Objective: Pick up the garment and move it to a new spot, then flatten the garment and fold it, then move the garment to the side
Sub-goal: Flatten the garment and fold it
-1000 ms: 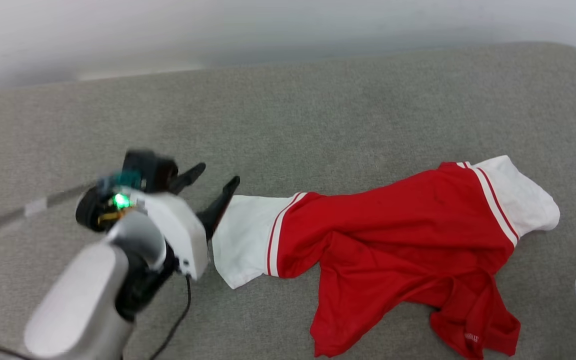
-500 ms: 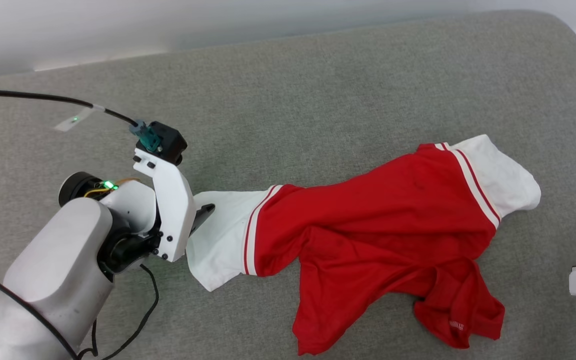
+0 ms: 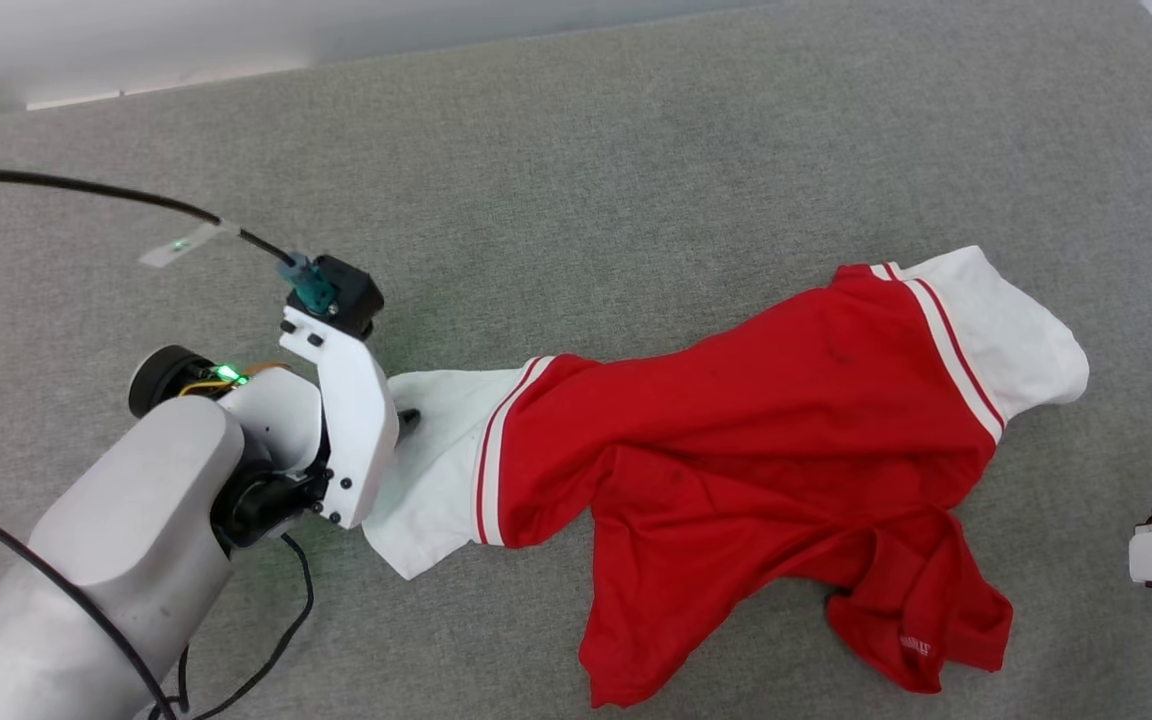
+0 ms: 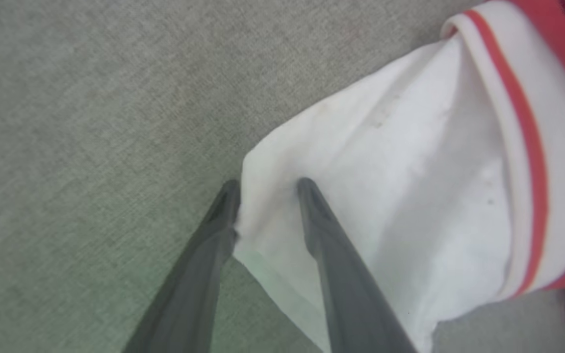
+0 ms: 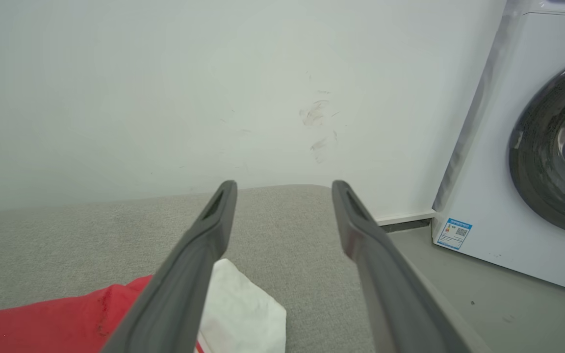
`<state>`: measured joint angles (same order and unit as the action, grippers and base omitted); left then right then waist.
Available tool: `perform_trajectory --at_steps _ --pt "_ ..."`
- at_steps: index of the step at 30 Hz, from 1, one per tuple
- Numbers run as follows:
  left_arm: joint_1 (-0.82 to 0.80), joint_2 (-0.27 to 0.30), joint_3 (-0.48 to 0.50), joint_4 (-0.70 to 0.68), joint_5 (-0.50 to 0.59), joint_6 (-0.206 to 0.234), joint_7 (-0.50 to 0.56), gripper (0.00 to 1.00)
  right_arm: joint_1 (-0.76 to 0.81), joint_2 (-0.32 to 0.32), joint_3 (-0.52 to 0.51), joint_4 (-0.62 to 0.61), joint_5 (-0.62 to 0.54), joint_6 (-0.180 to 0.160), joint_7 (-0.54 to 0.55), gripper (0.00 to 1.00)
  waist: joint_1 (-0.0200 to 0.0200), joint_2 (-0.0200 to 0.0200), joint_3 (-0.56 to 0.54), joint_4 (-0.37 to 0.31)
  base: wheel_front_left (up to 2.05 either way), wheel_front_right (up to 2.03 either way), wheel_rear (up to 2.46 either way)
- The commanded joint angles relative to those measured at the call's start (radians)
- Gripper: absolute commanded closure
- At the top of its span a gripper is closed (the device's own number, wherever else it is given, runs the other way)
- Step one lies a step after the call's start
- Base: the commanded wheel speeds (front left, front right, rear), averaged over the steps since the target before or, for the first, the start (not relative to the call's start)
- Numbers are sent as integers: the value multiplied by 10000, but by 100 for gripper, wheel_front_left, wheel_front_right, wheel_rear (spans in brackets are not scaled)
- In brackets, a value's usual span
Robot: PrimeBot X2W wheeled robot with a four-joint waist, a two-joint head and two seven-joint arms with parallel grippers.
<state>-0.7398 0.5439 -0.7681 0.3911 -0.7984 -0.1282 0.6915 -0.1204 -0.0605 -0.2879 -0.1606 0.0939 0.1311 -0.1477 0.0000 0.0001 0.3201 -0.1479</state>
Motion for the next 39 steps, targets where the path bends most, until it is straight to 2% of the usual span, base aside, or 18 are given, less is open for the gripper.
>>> perform_trajectory --at_steps 1,13,18,22,26,32,36,39 --pt "455 -15 -273 202 -73 -35 82 100 -28 33 -30 28 -23 -7 13 0 0 -1 -39 35 0 0 0" --pt "85 464 655 686 156 82 -2702 100 255 -363 -21 243 -112 -7 651 0 0 -1 -1043 672 0 0 0" --pt "305 674 1094 111 159 363 -3653 100 604 -564 174 548 4 -7 1609 0 0 -1 -1365 1056 0 0 0" --pt "678 849 1349 -943 163 768 -4145 100 831 -889 422 710 104 -7 2744 0 0 -1 -1429 1337 0 0 0" --pt "1235 1134 1535 -2437 238 1327 -4411 100 683 -1612 877 635 543 -5 4244 0 0 -1 -1331 1568 0 0 0" --pt "2044 1677 1751 -4783 321 2175 -4287 100 -357 -3364 1908 717 1822 -5 7542 0 0 -1 -974 1802 0 0 0" --pt "2299 1890 1742 -6034 453 2535 -4125 100 -1583 -4412 2377 1188 2836 -7 9497 0 0 -1 -597 2051 0 0 0" --pt "2335 1953 1682 -6767 587 2677 -4009 100 -2467 -4964 2631 1800 3172 -7 10329 0 0 -1 -262 2316 0 0 0"
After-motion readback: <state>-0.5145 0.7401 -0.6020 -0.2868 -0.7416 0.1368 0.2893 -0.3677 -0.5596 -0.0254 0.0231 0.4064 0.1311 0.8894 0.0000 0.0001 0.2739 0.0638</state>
